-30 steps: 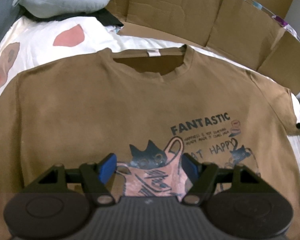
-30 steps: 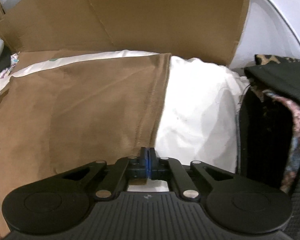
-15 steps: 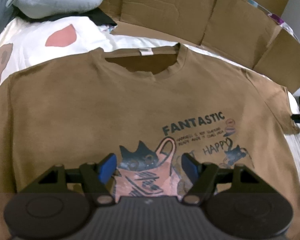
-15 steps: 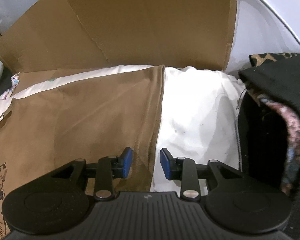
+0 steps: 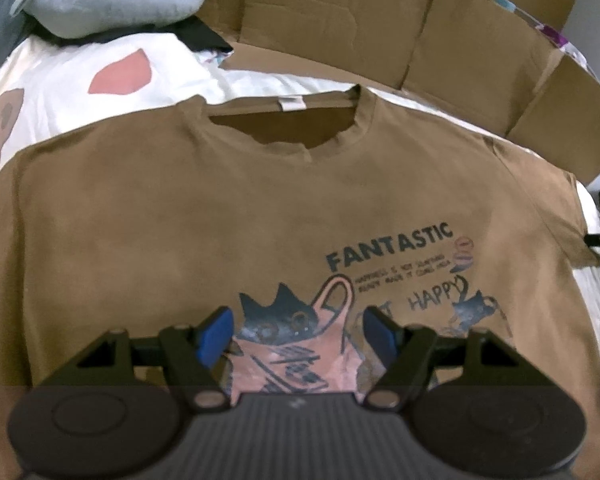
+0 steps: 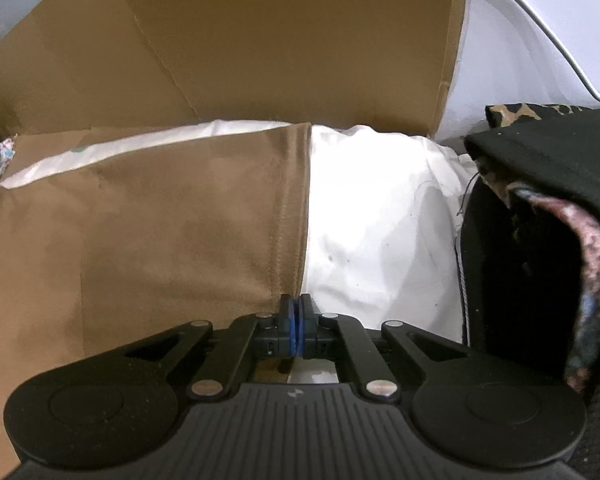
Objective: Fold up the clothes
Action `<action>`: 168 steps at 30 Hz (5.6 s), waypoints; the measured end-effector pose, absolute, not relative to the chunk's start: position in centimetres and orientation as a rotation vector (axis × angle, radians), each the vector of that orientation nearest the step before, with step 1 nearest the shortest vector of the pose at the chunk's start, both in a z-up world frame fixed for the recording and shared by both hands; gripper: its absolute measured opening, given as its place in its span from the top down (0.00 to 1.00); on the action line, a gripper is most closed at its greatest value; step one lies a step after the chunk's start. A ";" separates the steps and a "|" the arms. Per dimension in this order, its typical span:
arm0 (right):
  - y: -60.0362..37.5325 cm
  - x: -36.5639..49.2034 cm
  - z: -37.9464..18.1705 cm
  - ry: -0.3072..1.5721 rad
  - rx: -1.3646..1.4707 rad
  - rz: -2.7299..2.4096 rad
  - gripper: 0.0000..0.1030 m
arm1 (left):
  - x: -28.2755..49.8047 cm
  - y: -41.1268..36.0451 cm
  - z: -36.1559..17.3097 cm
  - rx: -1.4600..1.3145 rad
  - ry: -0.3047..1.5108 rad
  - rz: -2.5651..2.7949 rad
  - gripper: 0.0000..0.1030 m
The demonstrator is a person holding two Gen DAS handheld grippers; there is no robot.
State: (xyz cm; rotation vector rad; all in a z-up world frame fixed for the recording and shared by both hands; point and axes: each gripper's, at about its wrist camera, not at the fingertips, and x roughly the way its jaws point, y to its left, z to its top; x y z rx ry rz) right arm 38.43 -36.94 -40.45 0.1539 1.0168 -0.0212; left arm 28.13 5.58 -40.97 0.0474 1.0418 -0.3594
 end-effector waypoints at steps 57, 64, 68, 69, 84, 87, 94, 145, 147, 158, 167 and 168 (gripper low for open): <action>-25.0 32.2 -34.3 0.915 -0.176 0.343 0.65 | 29.0 29.6 -37.8 0.176 0.953 0.210 0.51; -22.2 31.3 -34.0 0.941 -0.124 0.447 0.65 | 30.1 31.5 -39.5 0.134 0.967 0.194 0.56; -19.8 30.8 -33.9 0.970 -0.057 0.571 0.64 | 30.9 32.0 -40.6 0.098 0.993 0.176 0.58; -19.0 30.6 -34.0 0.975 -0.047 0.602 0.64 | 31.0 32.2 -40.8 0.073 1.001 0.173 0.59; -11.8 28.4 -36.7 1.045 -0.116 0.742 0.62 | 32.0 33.9 -35.0 0.082 0.961 0.152 0.97; -11.7 28.6 -37.1 1.045 -0.130 0.727 0.61 | 32.5 34.0 -33.5 0.059 0.952 0.150 0.97; -11.6 29.0 -37.8 1.059 -0.139 0.722 0.61 | 33.9 33.3 -31.3 0.120 0.955 0.149 0.97; -8.7 34.2 -39.1 0.967 -0.181 0.563 0.46 | 44.0 20.7 -40.6 0.125 0.926 -0.145 0.97; -8.9 34.3 -39.3 0.972 -0.182 0.550 0.46 | 44.6 21.0 -41.1 0.098 0.939 -0.129 0.97; -10.0 34.1 -39.1 0.974 -0.151 0.529 0.47 | 44.2 19.4 -38.9 0.093 0.864 -0.148 0.95; -11.3 34.2 -38.8 0.962 -0.137 0.502 0.47 | 44.1 13.5 -41.1 0.172 0.921 -0.316 0.90; -11.4 34.2 -38.9 0.965 -0.136 0.500 0.47 | 44.3 13.3 -41.4 0.173 0.919 -0.312 0.90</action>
